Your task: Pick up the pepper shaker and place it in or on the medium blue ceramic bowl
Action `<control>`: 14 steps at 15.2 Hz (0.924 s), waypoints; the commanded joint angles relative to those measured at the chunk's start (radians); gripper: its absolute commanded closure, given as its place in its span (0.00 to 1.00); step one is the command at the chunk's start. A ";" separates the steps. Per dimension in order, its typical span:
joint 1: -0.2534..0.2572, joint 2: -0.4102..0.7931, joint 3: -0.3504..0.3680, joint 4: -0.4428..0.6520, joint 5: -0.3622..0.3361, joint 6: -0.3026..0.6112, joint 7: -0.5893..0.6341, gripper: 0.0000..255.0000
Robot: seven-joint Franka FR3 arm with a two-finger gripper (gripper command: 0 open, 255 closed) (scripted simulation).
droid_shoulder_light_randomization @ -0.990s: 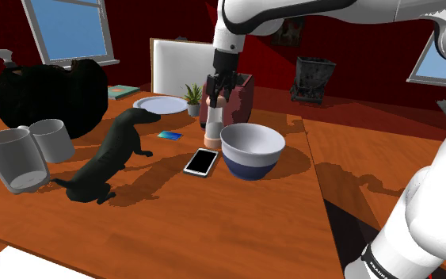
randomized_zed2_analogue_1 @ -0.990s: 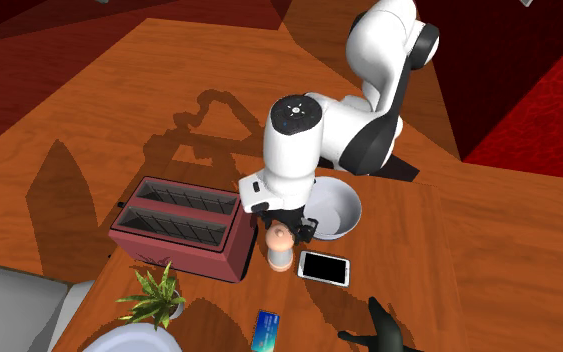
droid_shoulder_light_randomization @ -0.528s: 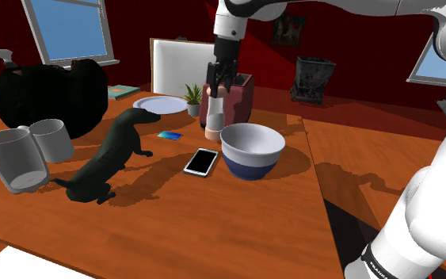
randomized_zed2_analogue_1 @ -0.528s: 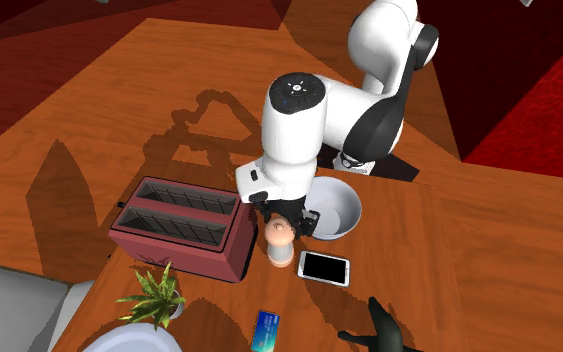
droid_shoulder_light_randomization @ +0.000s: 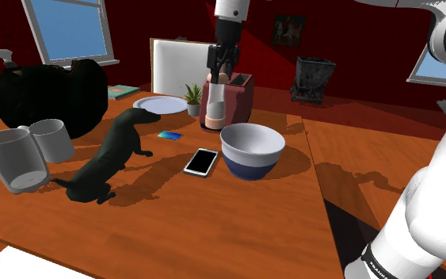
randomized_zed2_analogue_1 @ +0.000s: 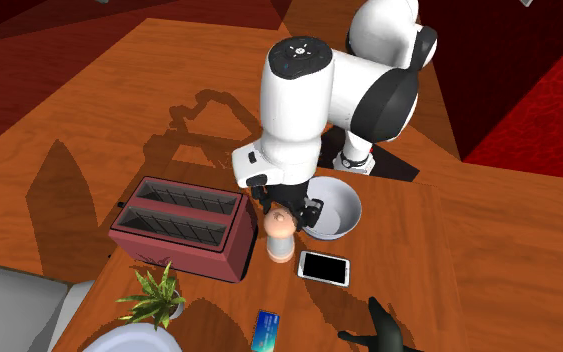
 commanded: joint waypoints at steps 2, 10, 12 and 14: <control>0.001 0.015 0.001 0.058 -0.002 -0.043 0.001 1.00; 0.006 0.072 0.003 0.246 -0.010 -0.175 0.006 1.00; 0.008 0.092 0.004 0.302 -0.013 -0.211 0.008 1.00; 0.010 0.115 0.005 0.363 -0.017 -0.249 0.009 1.00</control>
